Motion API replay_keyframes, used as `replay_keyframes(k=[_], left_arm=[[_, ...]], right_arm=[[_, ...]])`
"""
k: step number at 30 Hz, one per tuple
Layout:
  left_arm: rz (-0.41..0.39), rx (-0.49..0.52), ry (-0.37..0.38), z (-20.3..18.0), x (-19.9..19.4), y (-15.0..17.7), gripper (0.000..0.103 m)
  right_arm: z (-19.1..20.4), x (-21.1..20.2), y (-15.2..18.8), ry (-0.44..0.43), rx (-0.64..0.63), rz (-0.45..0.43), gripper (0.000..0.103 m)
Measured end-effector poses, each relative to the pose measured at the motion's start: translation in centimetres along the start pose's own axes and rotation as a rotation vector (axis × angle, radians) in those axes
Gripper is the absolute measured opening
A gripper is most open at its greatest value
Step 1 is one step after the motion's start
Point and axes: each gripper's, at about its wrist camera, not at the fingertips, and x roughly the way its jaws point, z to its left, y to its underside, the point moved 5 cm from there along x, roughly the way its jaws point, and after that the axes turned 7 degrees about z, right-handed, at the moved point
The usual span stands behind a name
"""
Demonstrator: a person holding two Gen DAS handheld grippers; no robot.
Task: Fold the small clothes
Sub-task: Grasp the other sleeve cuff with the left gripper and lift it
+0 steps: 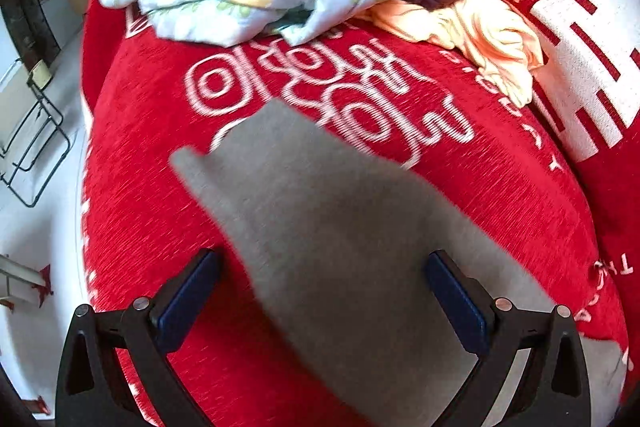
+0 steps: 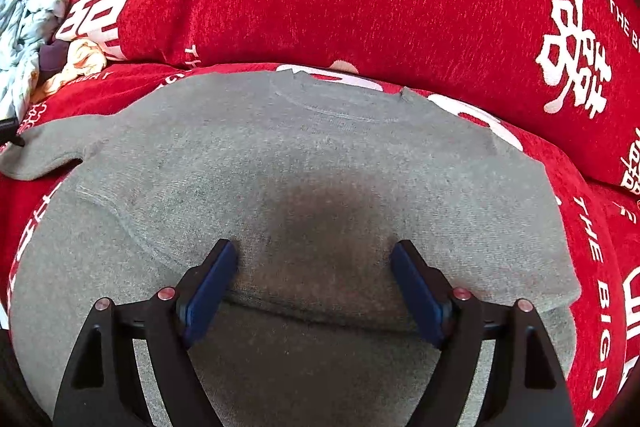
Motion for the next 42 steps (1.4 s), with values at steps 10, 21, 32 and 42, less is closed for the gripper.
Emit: replay_keyframes(k=[10, 21, 32, 42], left_arm=[[-0.072, 0.034, 0.158, 0.8, -1.3, -1.2, 0.011], [-0.13, 0.088, 0.225, 1.5, -4.9, -0.3, 0.01], [-0.17, 0.222, 0.269, -2.0, -9.3, 1.3, 0.008], [-0.107, 0.38, 0.294, -10.0, -11.5, 6.9, 0.008]], right_arm=[[0.5, -1.4, -1.5, 0.037, -0.004, 0.021, 0.084], [12.4, 2.6, -9.7, -0.042, -0.159, 0.077, 0.084], [18.1, 3.6, -10.7, -0.053, -0.255, 0.055, 0.084], [6.3, -1.8, -7.3, -0.017, -0.099, 0.027, 0.084]])
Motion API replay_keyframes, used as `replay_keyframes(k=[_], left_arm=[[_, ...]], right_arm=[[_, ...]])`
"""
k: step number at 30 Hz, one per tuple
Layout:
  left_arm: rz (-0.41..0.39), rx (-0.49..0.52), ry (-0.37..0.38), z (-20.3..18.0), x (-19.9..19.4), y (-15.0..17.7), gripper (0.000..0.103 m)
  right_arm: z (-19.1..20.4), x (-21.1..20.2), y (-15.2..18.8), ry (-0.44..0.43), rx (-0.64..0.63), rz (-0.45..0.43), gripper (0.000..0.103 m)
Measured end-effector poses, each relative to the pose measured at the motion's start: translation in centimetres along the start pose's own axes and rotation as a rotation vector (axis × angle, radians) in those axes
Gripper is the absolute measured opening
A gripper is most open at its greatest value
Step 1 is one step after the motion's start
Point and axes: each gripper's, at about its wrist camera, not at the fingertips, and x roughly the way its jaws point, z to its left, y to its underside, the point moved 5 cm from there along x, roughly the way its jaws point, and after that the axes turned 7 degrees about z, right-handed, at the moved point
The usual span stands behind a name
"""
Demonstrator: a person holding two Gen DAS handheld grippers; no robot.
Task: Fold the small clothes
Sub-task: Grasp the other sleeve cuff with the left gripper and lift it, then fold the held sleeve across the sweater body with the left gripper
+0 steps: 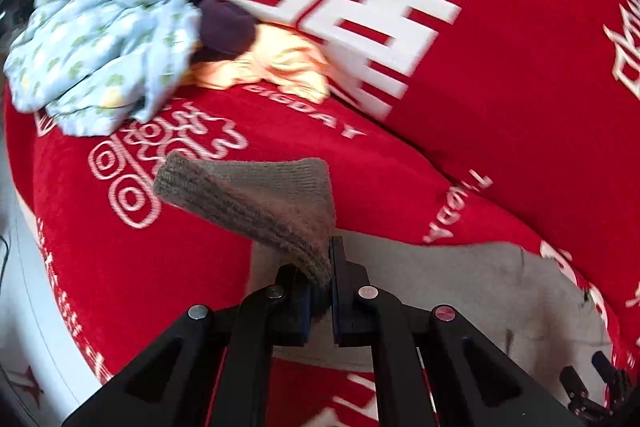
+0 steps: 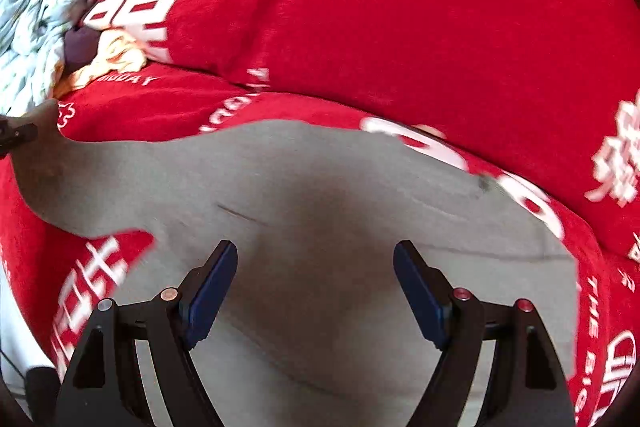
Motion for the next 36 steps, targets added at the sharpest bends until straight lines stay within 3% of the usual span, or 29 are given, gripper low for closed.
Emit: replay_keyframes(k=[13, 28, 36], left_arm=[[-0.009, 0.201, 0.002, -12.5, -2.3, 4.3, 0.008], [0.013, 0.334, 0.023, -21.6, -3.6, 8.3, 0.008], [0.023, 0.437, 0.051, -28.4, -4.2, 12.2, 0.008]], right_arm=[[-10.9, -2.6, 6.0, 0.018, 0.158, -0.001, 0.084], [-15.9, -2.9, 9.0, -0.002, 0.262, -0.01, 0.084], [-19.3, -3.3, 10.5, -0.011, 0.33, -0.02, 0.084]])
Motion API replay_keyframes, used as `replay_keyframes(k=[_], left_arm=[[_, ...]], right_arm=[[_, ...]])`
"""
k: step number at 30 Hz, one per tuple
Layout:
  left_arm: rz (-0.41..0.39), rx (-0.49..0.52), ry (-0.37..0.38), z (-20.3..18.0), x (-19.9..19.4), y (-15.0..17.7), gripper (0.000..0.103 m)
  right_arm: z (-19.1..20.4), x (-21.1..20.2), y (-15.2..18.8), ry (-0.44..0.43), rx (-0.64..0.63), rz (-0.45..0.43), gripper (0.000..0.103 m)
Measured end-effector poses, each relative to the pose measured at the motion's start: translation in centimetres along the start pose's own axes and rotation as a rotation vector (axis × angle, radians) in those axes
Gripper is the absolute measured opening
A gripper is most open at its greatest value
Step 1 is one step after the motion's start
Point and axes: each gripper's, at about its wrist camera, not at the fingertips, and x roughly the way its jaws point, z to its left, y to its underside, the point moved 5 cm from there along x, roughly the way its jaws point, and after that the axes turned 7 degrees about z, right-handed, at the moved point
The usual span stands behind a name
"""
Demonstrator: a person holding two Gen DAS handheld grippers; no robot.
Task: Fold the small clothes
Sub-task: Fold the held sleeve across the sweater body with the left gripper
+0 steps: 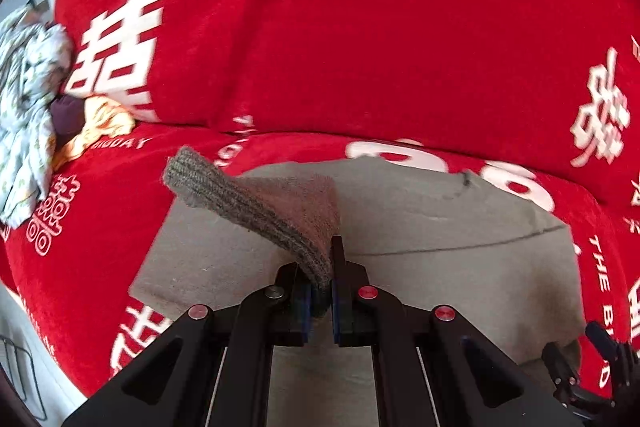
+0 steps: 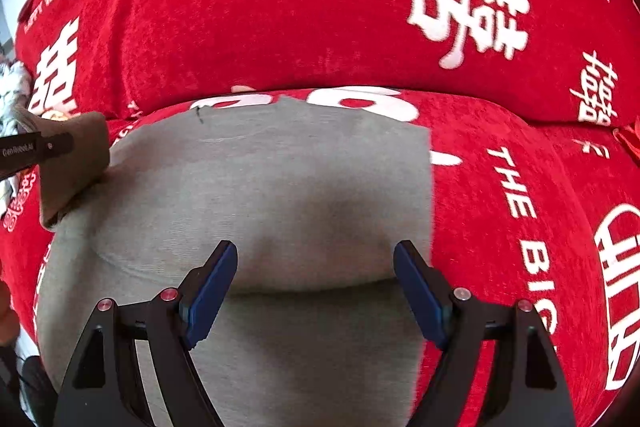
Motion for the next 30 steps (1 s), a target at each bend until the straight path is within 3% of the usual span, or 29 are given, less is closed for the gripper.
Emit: replay_keyframes(k=[6, 11, 25, 30], left_arm=[[0.002, 0.043, 0.017, -3.9, -0.2, 0.1, 0.008], [-0.004, 0.054, 0.011, -4.9, -0.5, 0.0, 0.008], [-0.013, 0.101, -0.001, -7.1, -1.5, 0.4, 0.008], [-0.023, 0.13, -0.005, -8.5, -2.0, 0.7, 0.008]], right_arm=[[-2.1, -0.2, -0.1, 0.005, 0.026, -0.005, 0.084], [-2.7, -0.2, -0.1, -0.004, 0.044, -0.009, 0.084], [1.6, 0.5, 3.2, -0.002, -0.053, -0.001, 0.084], [1.1, 0.4, 4.0, -0.008, -0.047, 0.001, 0.084]])
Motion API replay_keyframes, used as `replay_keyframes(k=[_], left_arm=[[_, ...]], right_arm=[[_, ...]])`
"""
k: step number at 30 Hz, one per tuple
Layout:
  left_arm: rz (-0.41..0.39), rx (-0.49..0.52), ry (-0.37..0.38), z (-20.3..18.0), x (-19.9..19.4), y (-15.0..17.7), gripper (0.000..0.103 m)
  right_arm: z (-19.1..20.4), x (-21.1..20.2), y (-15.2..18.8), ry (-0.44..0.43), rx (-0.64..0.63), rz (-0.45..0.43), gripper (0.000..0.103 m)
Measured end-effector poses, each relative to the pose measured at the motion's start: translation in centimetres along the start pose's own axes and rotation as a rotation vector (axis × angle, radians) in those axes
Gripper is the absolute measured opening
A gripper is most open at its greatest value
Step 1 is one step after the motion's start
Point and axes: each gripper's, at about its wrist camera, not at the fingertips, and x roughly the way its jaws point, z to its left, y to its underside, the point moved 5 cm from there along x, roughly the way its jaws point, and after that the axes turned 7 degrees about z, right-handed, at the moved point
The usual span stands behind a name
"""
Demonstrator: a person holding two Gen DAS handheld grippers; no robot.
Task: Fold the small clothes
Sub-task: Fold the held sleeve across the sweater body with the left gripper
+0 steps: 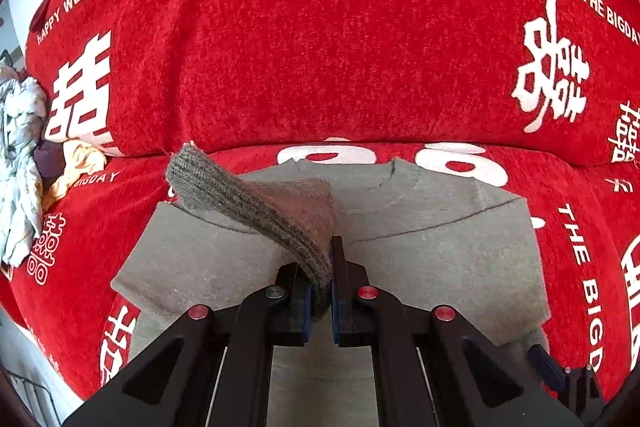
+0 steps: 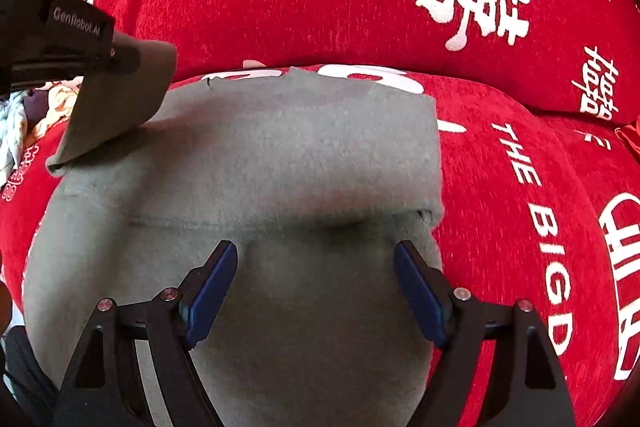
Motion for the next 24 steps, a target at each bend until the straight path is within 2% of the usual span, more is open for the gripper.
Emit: replay_keyframes(k=[24], left_arm=[[-0.012, 0.082, 0.007, -5.7, -1.3, 0.7, 0.008]], right_arm=[[-5.7, -2.1, 0.6, 0.013, 0.103, -0.033, 0.084]])
